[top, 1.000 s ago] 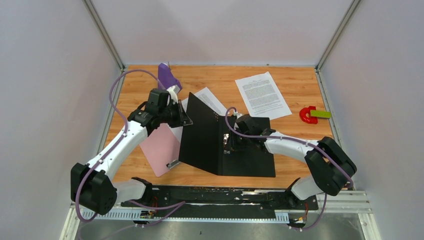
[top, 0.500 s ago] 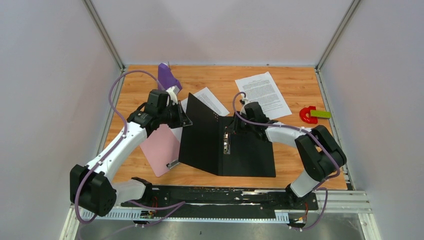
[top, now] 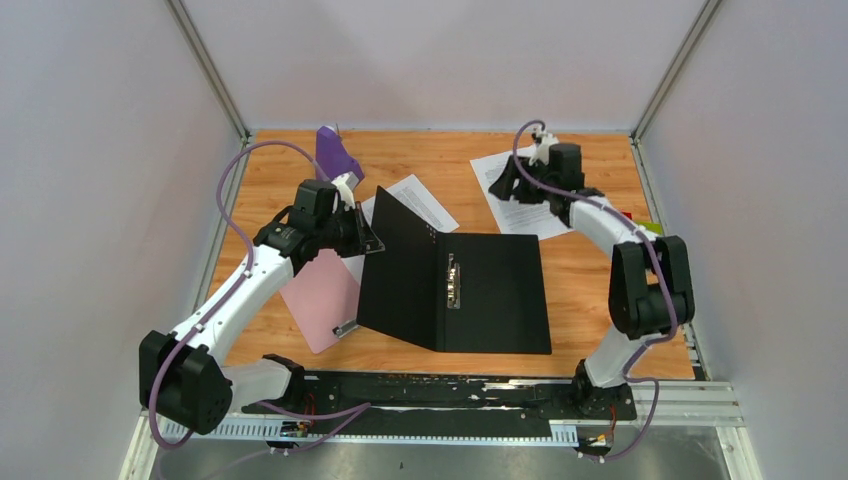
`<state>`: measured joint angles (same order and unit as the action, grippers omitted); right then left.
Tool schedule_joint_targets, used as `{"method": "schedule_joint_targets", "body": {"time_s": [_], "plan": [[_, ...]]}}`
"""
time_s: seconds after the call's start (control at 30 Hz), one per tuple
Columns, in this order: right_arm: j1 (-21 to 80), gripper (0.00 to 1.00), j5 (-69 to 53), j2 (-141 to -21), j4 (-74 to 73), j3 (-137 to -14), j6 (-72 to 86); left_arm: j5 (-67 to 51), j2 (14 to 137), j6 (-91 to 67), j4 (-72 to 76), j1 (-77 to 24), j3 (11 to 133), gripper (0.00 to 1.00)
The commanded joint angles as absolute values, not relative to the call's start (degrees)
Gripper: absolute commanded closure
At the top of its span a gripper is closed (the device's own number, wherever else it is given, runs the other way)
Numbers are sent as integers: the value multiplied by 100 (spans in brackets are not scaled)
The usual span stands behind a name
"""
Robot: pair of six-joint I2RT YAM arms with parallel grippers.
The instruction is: Put the files into the folder
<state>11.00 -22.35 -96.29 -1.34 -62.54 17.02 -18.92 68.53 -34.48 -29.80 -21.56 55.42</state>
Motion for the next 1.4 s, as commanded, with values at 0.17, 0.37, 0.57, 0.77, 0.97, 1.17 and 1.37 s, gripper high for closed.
{"method": "schedule_joint_targets", "body": {"time_s": [0.17, 0.37, 0.57, 0.77, 0.97, 1.17, 1.37], "plan": [[-210, 28, -2666, -11922, -1507, -9502, 680, -2036, 6760, -3239, -2890, -2136, 5503, 99], [-525, 35, -2447, -13465, -1883, -11532, 359, -2079, 6817, -3185, -2912, -2136, 5509, 100], [-674, 36, -2621, -14450, -1164, -12799, 360, -2149, 6764, -3244, -2955, -2136, 5492, 100], [-677, 36, -3053, -15092, 117, -13023, 883, -2138, 6741, -3279, -3043, -2138, 5555, 100], [-677, 35, -3018, -15569, 283, -13418, 1190, -2137, 6799, -3261, -3210, -2142, 5787, 100], [-659, 37, -3250, -15704, 109, -13649, 1275, -2114, 6790, -3270, -3253, -2140, 5872, 100], [-668, 46, -3261, -15700, -359, -13765, 1120, -2102, 6778, -3275, -3266, -2141, 5854, 100]]}}
